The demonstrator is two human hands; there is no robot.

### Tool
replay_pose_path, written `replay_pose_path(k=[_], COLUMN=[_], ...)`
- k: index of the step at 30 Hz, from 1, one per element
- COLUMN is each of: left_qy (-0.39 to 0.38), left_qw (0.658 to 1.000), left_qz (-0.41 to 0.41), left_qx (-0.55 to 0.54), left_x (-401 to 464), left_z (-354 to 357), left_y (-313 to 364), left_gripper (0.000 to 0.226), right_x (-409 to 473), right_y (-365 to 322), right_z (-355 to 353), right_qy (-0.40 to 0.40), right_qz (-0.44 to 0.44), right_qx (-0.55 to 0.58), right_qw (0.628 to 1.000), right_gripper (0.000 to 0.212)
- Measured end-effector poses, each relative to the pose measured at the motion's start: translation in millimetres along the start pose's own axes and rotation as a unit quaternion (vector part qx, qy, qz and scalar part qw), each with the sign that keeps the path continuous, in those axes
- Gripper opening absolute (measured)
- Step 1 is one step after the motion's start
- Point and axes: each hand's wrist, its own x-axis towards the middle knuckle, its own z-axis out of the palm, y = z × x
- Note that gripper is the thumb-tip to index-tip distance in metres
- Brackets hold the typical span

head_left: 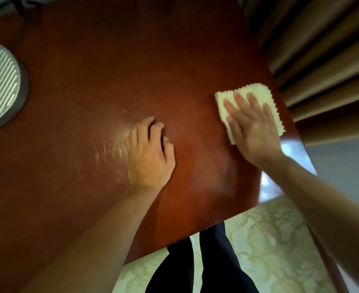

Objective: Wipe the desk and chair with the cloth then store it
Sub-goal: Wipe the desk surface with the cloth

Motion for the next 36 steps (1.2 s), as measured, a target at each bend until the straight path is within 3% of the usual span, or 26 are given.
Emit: replay_pose_path(k=[4,6,9,13,17,20,22,24,29,36], left_qy=[0.002,0.009,0.023,0.004,0.004,0.013,0.018,0.02,0.025,0.014], left_qw=[1.0,1.0,0.999,0.999,1.0,1.0,1.0,1.0,1.0,1.0], left_qz=[0.002,0.005,0.002,-0.004,-0.005,-0.001,0.001,0.009,0.01,0.004], left_qx=[-0.002,-0.012,-0.041,-0.035,-0.019,-0.012,-0.007,-0.011,-0.011,-0.008], left_x=[0,1,1,0,-1,0,0,1,-1,-1], left_z=[2,2,0,0,2,4,3,3,3,2], left_y=[0,-1,-1,0,-1,-1,-1,0,-1,0], left_gripper=[0.028,0.026,0.022,0.024,0.025,0.024,0.025,0.025,0.025,0.025], right_x=[20,-15,-93,-95,-16,36,30,-11,-70,-10], right_y=[-25,-71,-110,-63,-6,-16,-48,-72,-38,2], right_z=[6,19,24,16,-1,-3,9,17,9,1], right_qy=[0.028,0.038,-0.014,-0.044,0.004,0.014,0.022,0.024,0.001,0.049], right_qz=[0.071,0.02,-0.08,-0.164,-0.083,-0.019,0.002,-0.053,-0.136,0.016], right_qx=[0.02,0.026,0.067,0.045,0.026,0.044,0.059,0.059,0.095,0.061], right_qw=[0.997,0.999,0.994,0.984,0.996,0.999,0.998,0.997,0.986,0.997], right_gripper=[0.05,0.05,0.04,0.042,0.043,0.043,0.043,0.041,0.037,0.04])
